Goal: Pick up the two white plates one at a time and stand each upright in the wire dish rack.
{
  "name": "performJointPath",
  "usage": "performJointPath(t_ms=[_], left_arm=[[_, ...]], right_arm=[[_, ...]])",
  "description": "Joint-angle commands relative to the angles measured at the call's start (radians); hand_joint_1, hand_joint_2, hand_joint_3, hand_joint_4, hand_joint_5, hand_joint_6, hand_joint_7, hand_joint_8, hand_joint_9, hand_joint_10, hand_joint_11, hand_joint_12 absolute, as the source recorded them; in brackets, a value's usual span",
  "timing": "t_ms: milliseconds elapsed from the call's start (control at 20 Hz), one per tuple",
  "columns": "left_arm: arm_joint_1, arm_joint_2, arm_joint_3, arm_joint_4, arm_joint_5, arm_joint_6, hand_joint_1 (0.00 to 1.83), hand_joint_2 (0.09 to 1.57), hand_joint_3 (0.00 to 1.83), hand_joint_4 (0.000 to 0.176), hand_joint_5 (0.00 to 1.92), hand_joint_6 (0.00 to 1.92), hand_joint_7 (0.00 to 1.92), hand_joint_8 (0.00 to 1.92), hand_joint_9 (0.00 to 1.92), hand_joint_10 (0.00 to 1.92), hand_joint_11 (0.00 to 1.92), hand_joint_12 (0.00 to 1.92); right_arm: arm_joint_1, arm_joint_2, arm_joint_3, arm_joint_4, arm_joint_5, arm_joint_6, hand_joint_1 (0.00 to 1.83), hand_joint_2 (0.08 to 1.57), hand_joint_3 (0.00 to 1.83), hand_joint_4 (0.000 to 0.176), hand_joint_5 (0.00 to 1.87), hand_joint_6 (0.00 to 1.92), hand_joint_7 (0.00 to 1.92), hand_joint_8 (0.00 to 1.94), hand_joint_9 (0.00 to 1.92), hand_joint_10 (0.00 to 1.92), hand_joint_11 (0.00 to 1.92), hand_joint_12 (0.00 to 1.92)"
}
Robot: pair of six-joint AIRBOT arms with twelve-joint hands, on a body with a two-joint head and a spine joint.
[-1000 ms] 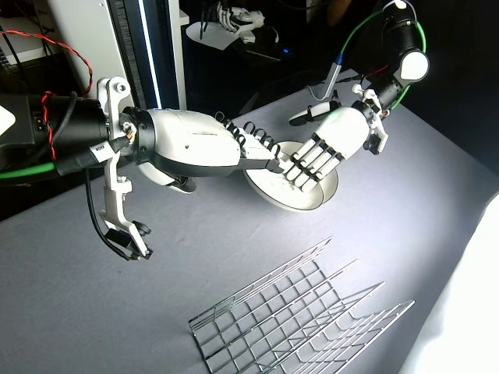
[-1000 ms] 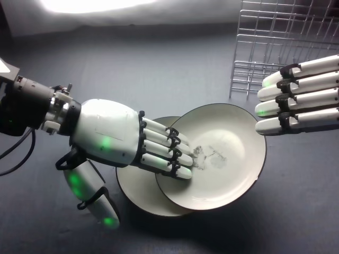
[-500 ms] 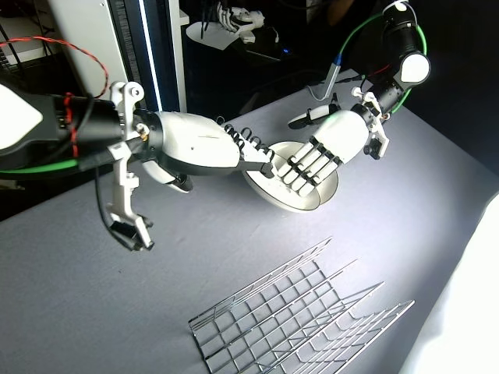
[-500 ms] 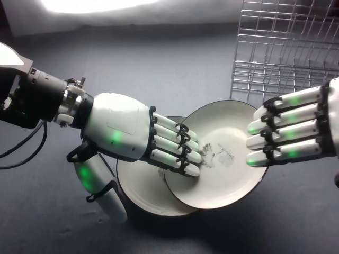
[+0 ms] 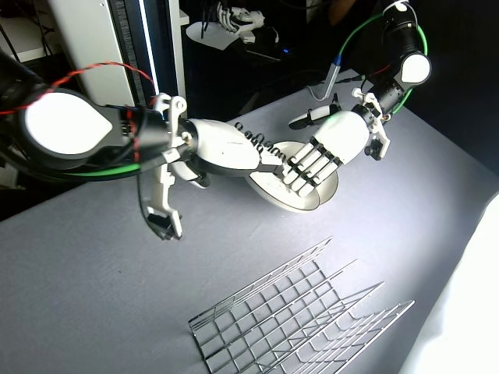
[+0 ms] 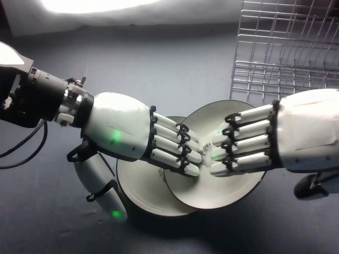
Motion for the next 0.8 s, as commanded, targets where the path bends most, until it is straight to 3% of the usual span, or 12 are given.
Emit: performJointPath(t_ms=[0,200,450,750], left_arm=[[0.006,-0.015,-0.002,0.001,0.031,-0.004,0.0,1.07,0.01,0.0,0.06,0.01,0.0,0.0,0.0,0.0,0.0,0.0],[0.006,-0.014,-0.002,0.001,0.031,-0.004,0.0,1.05,0.0,0.0,0.05,0.0,0.0,0.0,0.0,0.0,0.0,0.0],[0.006,-0.014,-0.002,0.001,0.03,-0.004,0.0,1.04,0.0,0.0,0.06,0.0,0.02,0.0,0.0,0.0,0.0,0.0],[0.006,-0.014,0.001,0.0,0.03,-0.004,0.0,1.03,0.0,0.0,0.07,0.01,0.03,0.01,0.0,0.0,0.0,0.0]], right_arm=[[0.005,-0.009,0.009,0.051,0.044,-0.005,1.06,0.95,0.0,0.0,0.16,0.01,0.19,0.01,0.18,0.01,0.0,0.63],[0.002,-0.054,0.069,0.051,0.029,-0.005,1.09,0.96,0.0,0.0,0.21,0.01,0.24,0.0,0.23,0.01,0.0,0.76],[-0.001,-0.112,0.142,0.051,0.028,-0.006,1.07,1.0,0.01,0.0,0.26,0.01,0.26,0.01,0.25,0.01,0.0,0.78],[0.0,-0.172,0.187,0.051,0.012,-0.006,1.07,1.01,0.0,0.0,0.39,0.02,0.39,0.01,0.37,0.02,0.0,1.05]])
